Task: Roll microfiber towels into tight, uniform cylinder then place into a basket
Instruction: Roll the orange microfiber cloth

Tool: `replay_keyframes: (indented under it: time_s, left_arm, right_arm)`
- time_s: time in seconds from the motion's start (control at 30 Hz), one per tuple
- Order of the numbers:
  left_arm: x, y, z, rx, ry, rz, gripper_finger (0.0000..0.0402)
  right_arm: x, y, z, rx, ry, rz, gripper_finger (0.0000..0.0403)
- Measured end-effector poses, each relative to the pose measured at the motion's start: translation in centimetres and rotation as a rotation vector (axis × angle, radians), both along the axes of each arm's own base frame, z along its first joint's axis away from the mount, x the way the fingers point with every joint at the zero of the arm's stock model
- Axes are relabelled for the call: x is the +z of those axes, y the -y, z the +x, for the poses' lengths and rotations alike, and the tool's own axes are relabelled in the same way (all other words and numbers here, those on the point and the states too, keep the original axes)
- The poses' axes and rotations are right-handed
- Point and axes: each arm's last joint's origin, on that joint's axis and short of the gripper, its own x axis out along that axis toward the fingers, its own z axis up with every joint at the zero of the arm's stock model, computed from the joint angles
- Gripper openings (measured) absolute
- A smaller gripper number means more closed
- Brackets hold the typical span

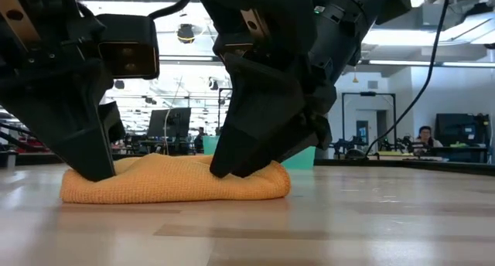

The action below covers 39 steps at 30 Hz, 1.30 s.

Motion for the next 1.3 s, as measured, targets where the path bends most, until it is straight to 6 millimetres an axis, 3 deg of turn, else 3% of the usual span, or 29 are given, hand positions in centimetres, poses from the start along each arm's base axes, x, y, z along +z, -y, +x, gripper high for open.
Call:
replay_keyframes:
  time_s: [0.27, 0.43, 0.63, 0.87, 1.03, 1.3]
  left_arm:
    - [0.2, -0.2, 0.2, -0.012, -0.007, -0.033, 0.0121]
    - [1.2, -0.8, 0.2, -0.068, 0.013, -0.024, 0.0140]
    - [4.9, -0.6, -0.7, -0.149, 0.175, 0.049, 0.0142]
    - [7.6, 2.3, -2.8, -0.209, 0.416, 0.239, 0.0142]
    - [5.7, 3.9, -3.1, -0.165, 0.440, 0.343, 0.0142]
    - [1.7, 4.0, -0.9, -0.123, 0.438, 0.375, 0.0142]
  right_arm:
    - [0.0, 0.0, 0.0, 0.001, 0.003, 0.002, 0.0166]
    - [0.0, -0.1, 0.0, 0.001, 0.007, 0.005, 0.0166]
    - [0.0, -0.1, 0.1, -0.006, 0.012, 0.015, 0.0166]
    - [0.1, -0.1, 0.1, -0.012, 0.021, 0.022, 0.0166]
    - [0.1, -0.1, 0.2, -0.012, 0.022, 0.022, 0.0166]
    - [0.1, -0.1, 0.2, -0.012, 0.022, 0.022, 0.0166]
